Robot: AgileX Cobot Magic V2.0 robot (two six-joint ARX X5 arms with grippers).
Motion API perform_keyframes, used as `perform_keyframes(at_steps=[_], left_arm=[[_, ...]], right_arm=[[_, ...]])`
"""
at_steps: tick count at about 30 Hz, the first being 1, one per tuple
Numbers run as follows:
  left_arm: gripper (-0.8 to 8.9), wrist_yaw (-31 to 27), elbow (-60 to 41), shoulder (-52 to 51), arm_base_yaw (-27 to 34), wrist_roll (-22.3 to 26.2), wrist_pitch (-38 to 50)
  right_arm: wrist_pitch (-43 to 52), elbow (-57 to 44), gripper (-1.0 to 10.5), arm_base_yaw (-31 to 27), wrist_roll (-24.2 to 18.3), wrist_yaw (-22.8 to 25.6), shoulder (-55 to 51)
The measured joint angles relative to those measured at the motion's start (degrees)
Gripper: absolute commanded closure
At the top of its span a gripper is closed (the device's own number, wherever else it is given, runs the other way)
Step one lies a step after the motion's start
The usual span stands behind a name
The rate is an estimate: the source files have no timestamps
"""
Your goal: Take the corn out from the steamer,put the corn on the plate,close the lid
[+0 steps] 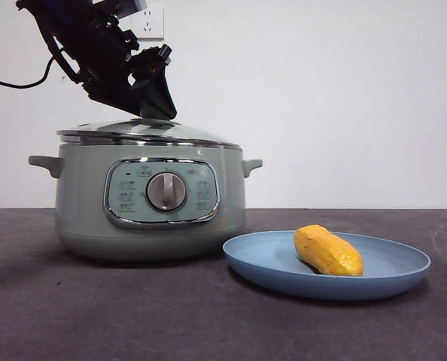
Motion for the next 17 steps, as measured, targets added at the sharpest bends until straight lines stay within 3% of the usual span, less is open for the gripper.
perform_keyframes(at_steps=[17], left_arm=[[8.22, 0.6, 0.0, 0.0, 0.0, -1.1, -0.6]], right_arm=[[-0.4, 0.0, 3.8, 0.0, 0.0, 0.0, 0.0]])
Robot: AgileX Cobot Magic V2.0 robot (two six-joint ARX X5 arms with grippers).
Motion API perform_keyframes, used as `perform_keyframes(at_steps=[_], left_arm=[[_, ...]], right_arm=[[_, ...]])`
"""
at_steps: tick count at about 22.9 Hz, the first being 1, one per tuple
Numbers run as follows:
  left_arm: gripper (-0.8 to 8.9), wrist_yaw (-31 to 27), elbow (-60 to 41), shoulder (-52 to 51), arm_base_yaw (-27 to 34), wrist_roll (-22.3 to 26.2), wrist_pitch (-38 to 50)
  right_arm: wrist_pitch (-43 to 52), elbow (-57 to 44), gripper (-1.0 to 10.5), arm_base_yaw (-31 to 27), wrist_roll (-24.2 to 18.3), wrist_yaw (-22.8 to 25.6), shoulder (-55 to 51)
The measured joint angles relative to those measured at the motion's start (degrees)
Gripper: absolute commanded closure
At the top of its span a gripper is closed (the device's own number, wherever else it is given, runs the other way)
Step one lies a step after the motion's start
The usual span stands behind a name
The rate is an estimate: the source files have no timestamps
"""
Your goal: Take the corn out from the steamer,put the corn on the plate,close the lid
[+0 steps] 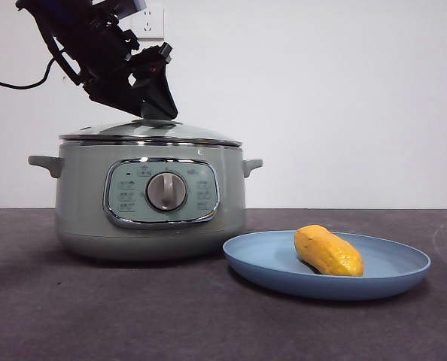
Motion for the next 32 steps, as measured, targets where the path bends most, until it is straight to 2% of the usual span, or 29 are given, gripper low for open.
perform_keyframes(at_steps=[7, 8, 10, 11, 12, 21, 26, 29, 32], left_arm=[[7.99, -0.7, 0.4, 0.0, 0.0, -1.5, -2.5], [7.23, -0.6, 0.4, 0.0, 0.0, -1.6, -2.5], [4.76, -0.7, 0.4, 0.0, 0.0, -1.7, -2.6], [3.9, -0.6, 0.4, 0.0, 0.1, -1.7, -2.6], [3.64, -0.6, 0.4, 0.0, 0.1, -1.7, -2.6], [3.64, -0.6, 0.4, -0.3, 1.1, -0.6, -3.3], [3.65, -0.6, 0.4, -6.1, 1.2, -0.6, -4.3], [3.67, 0.1, 0.4, -13.0, 1.2, -1.0, -10.8], [3.74, 1.2, 0.4, -21.1, 1.2, -2.9, -22.0]], right_arm=[[0.0, 0.0, 3.8, 0.0, -0.3, 0.0, 0.0], [0.0, 0.0, 3.8, 0.0, -0.4, 0.0, 0.0], [0.0, 0.0, 3.8, 0.0, -0.4, 0.0, 0.0], [0.0, 0.0, 3.8, 0.0, -0.4, 0.0, 0.0], [0.0, 0.0, 3.8, 0.0, -0.4, 0.0, 0.0], [-0.7, 0.0, 3.8, 0.0, -0.5, 0.0, 0.0], [-1.0, 0.0, 3.8, 0.0, -1.3, 0.0, 0.0], [-1.3, 0.0, 3.8, 0.0, -3.1, -0.7, 0.0], [-2.4, 0.0, 3.8, 0.0, -6.3, -5.7, 0.0]])
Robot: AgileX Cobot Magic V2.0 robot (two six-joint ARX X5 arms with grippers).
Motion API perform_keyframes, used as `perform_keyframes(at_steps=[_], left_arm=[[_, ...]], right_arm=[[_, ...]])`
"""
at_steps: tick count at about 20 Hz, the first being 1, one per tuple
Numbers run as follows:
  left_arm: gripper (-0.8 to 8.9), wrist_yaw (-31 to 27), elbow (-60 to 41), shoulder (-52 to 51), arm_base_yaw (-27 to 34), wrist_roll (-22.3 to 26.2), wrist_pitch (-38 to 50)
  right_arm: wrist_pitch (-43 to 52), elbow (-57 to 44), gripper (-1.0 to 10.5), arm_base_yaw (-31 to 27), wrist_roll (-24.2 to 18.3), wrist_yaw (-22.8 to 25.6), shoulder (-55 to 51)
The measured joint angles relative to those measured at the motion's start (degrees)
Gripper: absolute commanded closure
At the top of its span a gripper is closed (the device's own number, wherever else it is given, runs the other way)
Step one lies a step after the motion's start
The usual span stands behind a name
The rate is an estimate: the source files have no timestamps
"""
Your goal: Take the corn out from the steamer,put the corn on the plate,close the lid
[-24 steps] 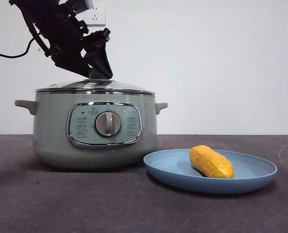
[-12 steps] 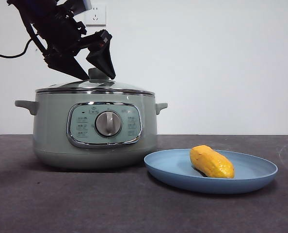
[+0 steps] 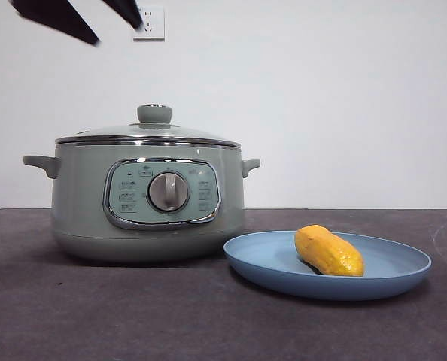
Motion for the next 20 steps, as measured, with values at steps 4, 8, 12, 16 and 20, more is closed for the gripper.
perform_keyframes(at_steps=[4, 8, 12, 16, 20], left_arm=[[3.75, 6.2, 0.0, -7.7, 0.0, -1.0, -11.1], [3.76, 12.0, 0.0, -12.5, 0.0, -1.4, -18.4], [3.78, 14.5, 0.0, -15.7, 0.0, -1.5, -24.4], [5.07, 14.6, 0.0, -16.5, 0.0, -1.5, -29.3], [8.28, 14.5, 0.0, -16.4, 0.0, -1.4, -32.7]], right_arm=[[-0.2, 0.0, 3.8, 0.0, -2.8, -5.3, 0.0], [-0.2, 0.0, 3.8, 0.0, -3.5, -7.7, 0.0], [-0.3, 0.0, 3.9, 0.0, -4.0, -7.8, 0.0], [-1.0, 0.0, 5.9, 0.0, -4.1, -7.8, 0.0], [-1.0, 0.0, 9.1, 0.0, -4.2, -7.8, 0.0]])
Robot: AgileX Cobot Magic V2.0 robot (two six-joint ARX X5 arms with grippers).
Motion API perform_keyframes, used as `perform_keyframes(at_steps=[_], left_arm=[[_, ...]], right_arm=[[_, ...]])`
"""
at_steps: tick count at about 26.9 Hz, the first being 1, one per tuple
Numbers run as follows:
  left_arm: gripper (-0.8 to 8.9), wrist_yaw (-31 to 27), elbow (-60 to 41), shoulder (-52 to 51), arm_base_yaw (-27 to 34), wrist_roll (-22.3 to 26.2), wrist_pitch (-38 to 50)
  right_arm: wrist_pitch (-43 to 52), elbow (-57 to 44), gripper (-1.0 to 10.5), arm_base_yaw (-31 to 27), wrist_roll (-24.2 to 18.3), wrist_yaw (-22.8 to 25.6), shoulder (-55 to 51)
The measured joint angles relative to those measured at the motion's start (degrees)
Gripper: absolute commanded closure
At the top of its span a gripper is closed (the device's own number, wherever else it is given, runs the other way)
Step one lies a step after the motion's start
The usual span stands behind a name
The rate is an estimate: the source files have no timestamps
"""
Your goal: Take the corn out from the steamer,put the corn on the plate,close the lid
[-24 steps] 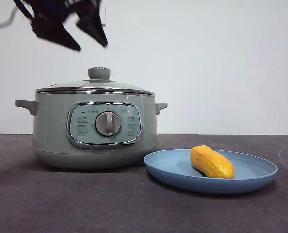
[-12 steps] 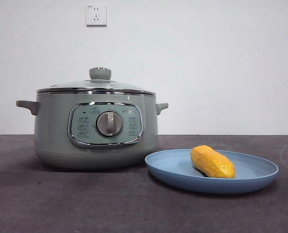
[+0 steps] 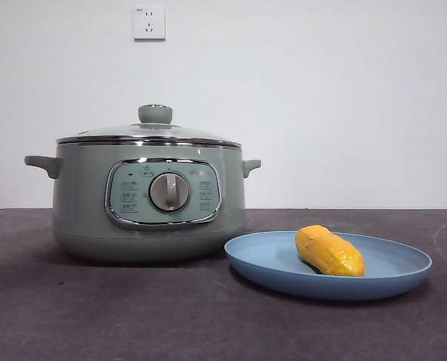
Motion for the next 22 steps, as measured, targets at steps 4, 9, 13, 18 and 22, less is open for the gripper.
perform_keyframes(at_steps=[4, 9, 13, 18, 22], left_arm=[[8.19, 0.0, 0.0, 0.0, 0.0, 0.0, -0.1], [8.18, -0.2, 0.0, 0.0, 0.0, 0.0, 0.0], [8.17, -0.7, 0.0, 0.0, 0.0, 0.0, 0.1], [8.17, -0.7, 0.0, 0.0, 0.0, 0.0, 0.3], [8.17, -0.7, 0.0, 0.0, 0.0, 0.0, 0.3]], right_arm=[[0.0, 0.0, 9.5, 0.0, 0.0, 0.0, 0.0], [0.0, 0.0, 9.5, 0.0, 0.0, 0.2, 0.0], [0.0, 0.0, 9.5, 0.0, 0.0, 0.2, 0.0], [0.0, 0.0, 9.5, 0.0, 0.0, 0.2, 0.0], [0.0, 0.0, 9.5, 0.0, 0.0, 0.2, 0.0]])
